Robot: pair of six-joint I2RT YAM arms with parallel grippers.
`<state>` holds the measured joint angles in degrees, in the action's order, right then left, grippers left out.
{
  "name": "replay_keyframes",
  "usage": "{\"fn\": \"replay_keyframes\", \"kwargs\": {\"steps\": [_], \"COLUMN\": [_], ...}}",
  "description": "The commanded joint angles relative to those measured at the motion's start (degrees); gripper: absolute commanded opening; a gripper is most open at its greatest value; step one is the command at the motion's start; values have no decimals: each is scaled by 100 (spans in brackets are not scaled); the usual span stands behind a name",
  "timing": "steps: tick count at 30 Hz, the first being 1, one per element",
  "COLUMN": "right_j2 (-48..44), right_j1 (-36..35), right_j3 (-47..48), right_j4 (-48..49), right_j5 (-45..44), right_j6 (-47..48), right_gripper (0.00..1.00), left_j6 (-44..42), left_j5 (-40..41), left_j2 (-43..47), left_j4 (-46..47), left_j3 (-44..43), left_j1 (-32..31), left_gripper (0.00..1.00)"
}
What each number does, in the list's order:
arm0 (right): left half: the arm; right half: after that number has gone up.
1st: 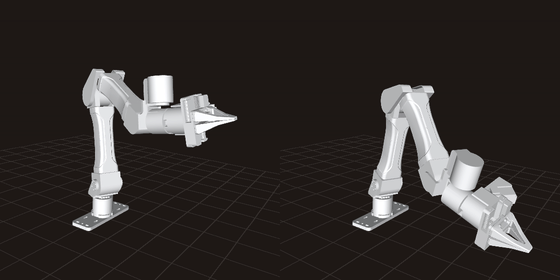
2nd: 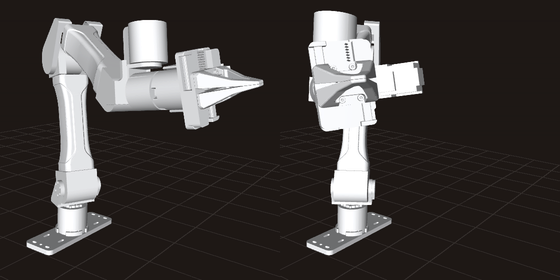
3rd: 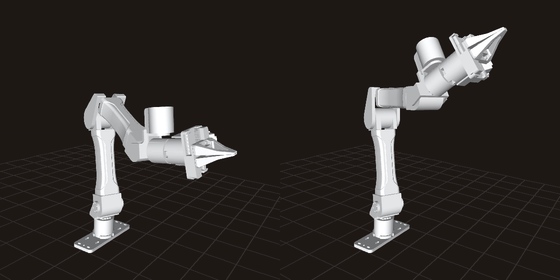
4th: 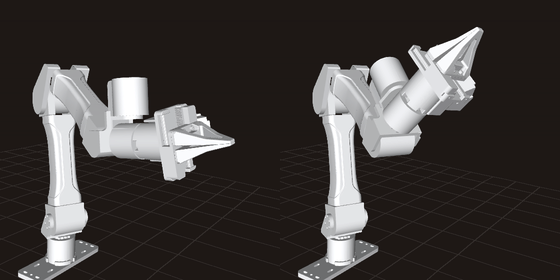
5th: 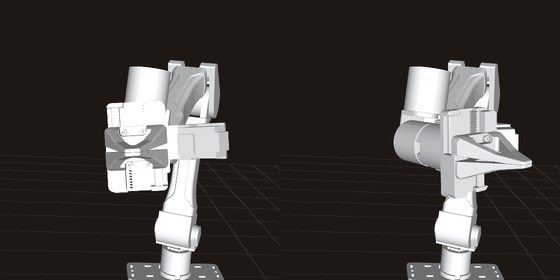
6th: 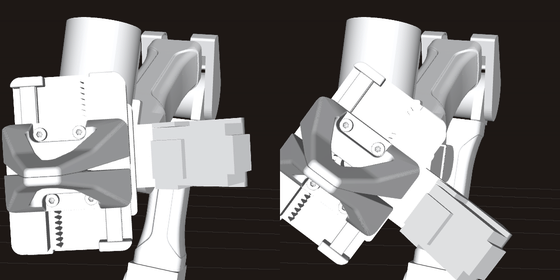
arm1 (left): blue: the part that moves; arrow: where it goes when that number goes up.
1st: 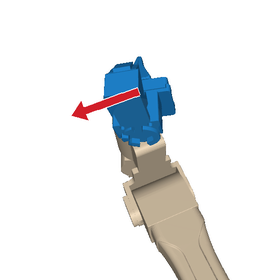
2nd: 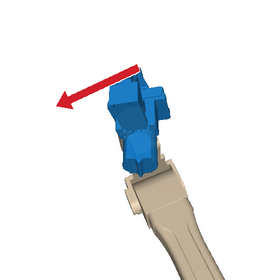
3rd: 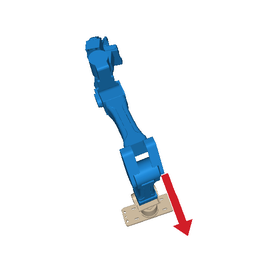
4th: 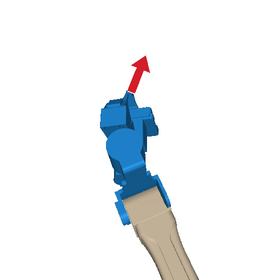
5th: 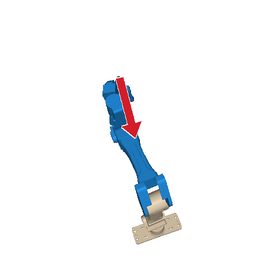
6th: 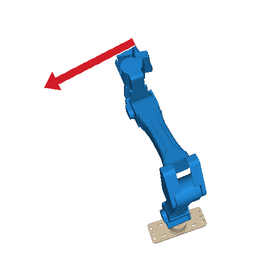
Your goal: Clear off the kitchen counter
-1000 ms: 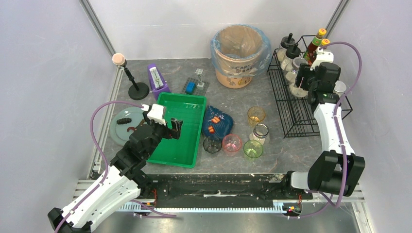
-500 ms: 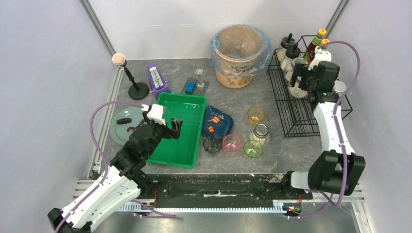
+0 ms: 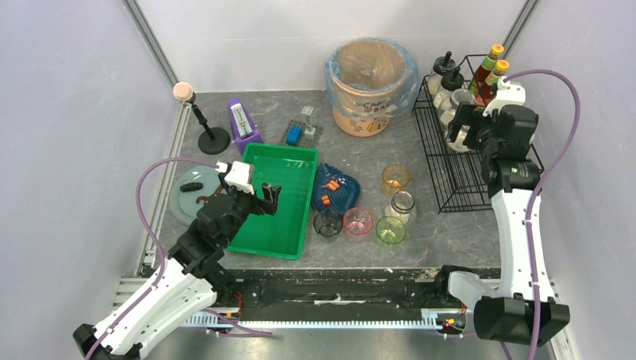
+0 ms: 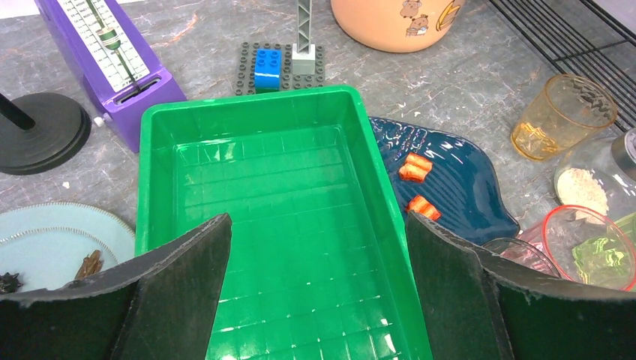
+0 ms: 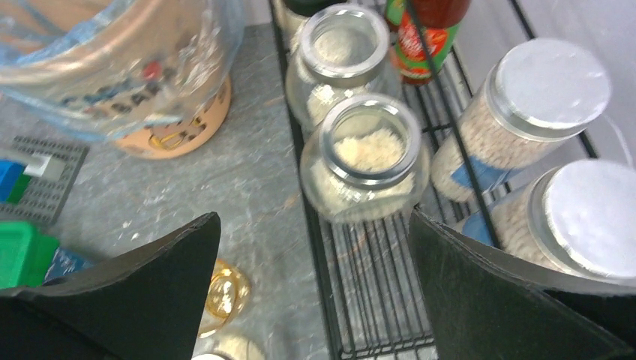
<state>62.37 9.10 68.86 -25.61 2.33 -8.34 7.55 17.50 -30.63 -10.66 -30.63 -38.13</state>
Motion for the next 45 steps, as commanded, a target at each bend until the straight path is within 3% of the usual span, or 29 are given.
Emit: {"fn": "replay_keyframes", "kwargs": {"steps": [1, 9, 14, 19, 35, 45], "right_j2": [-313, -662, -846, -785, -81, 245], "right_j1": [-352, -1392, -2111, -2630, -3435, -3476], "right_j3": [152, -304, -1005, -1326, -2032, -2188], "right_j4": [-889, -1930, -1942, -2063, -1387, -1311], "right_j5": [53, -156, -198, -777, -996, -1262], "right_j6": [-133, -386, -1132, -1393, -1916, -1459], "right_gripper": [98, 98, 98, 98, 98, 84], "left_j6": [45, 45, 45, 52, 18, -8], "left_j5": [-23, -35, -43, -53, -31, -31], "left_j2": [56, 4, -70, -134, -242, -234], "left_j4": [124, 116, 121, 108, 133, 151], "left_j3": [-94, -109, -123, -125, -105, -100], "left_j1": [-37, -37, -37, -37, -36, -37], "left_gripper": [91, 91, 91, 91, 91, 91]}}
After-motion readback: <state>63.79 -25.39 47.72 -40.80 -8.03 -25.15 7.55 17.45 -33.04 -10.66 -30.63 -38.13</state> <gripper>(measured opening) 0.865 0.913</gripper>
